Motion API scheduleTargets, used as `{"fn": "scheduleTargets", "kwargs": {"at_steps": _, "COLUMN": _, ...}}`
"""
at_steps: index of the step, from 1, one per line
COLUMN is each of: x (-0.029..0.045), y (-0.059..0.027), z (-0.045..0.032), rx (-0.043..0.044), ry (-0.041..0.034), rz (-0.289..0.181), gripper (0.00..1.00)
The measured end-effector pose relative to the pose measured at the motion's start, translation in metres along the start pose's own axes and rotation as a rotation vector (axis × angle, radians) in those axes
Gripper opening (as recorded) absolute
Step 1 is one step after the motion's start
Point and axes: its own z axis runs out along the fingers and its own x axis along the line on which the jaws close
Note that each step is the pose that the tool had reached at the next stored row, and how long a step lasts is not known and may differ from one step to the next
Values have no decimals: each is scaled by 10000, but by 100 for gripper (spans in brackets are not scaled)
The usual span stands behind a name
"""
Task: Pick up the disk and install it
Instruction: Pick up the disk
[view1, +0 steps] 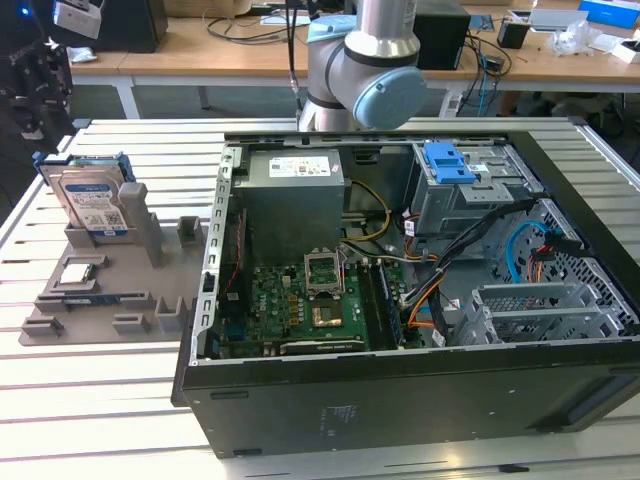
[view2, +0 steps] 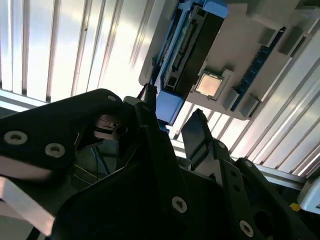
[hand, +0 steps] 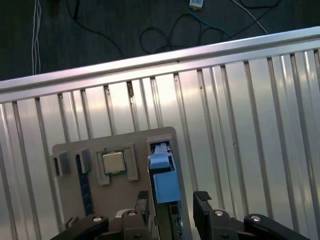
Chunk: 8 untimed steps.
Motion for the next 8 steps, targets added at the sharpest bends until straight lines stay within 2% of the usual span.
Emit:
{"fn": "scheduleTargets", "kwargs": {"at_steps": 4, "x": 26, "y": 15, "z": 67, "rx": 9, "ry": 3, "rz": -479, "gripper": 48}}
{"fn": "scheduleTargets", "kwargs": {"at_steps": 8, "x": 47, "y": 14, "z": 134, "rx": 11, "ry": 3, "rz": -590, "gripper": 48}}
